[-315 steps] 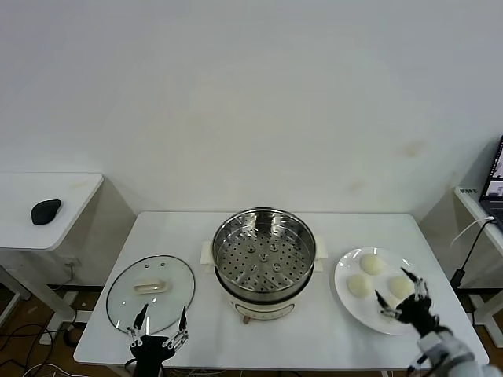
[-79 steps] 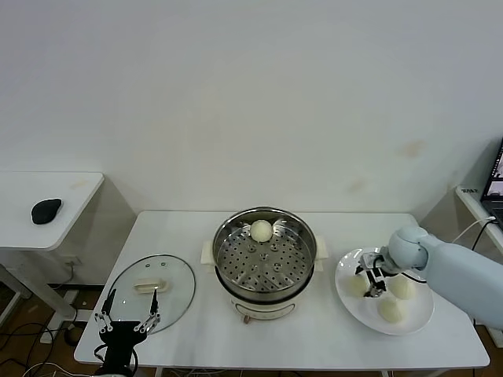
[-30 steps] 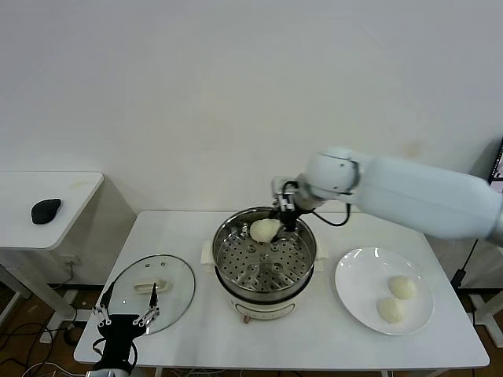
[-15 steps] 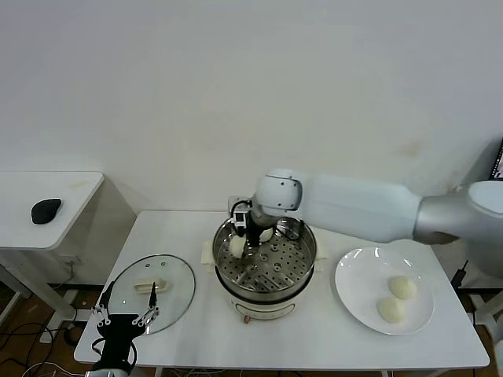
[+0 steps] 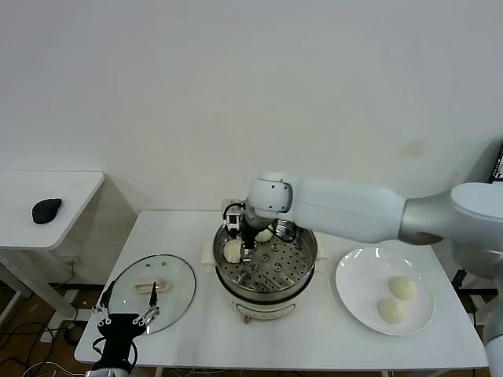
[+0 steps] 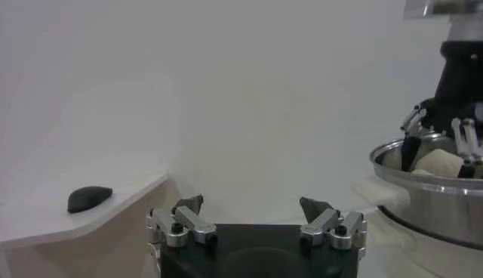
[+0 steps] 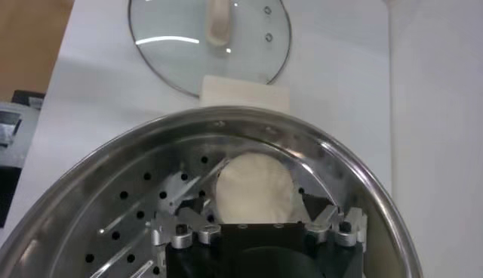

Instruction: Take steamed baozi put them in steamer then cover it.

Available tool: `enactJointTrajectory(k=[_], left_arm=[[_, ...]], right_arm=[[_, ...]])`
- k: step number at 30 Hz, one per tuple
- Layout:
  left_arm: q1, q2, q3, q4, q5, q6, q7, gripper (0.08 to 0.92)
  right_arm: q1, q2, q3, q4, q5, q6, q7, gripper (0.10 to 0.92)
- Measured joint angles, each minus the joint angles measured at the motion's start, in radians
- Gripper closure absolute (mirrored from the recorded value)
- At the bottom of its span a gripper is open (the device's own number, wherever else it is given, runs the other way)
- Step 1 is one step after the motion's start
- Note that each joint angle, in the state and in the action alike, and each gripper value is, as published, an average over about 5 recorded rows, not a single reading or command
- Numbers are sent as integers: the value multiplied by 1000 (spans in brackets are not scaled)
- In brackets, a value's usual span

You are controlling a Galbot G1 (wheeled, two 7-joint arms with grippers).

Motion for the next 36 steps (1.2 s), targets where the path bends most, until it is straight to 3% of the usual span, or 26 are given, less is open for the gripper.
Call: enactJointTrajectory(k=[19,36], left_arm=[[8,7,18,5,4,-2,0,177],[25,-3,27,10,28,-3,-2,177]], right_arm=[[83,-536,9,221,-277,263,-275,203],[-431,-836,375,227,-562,448,-299,203]])
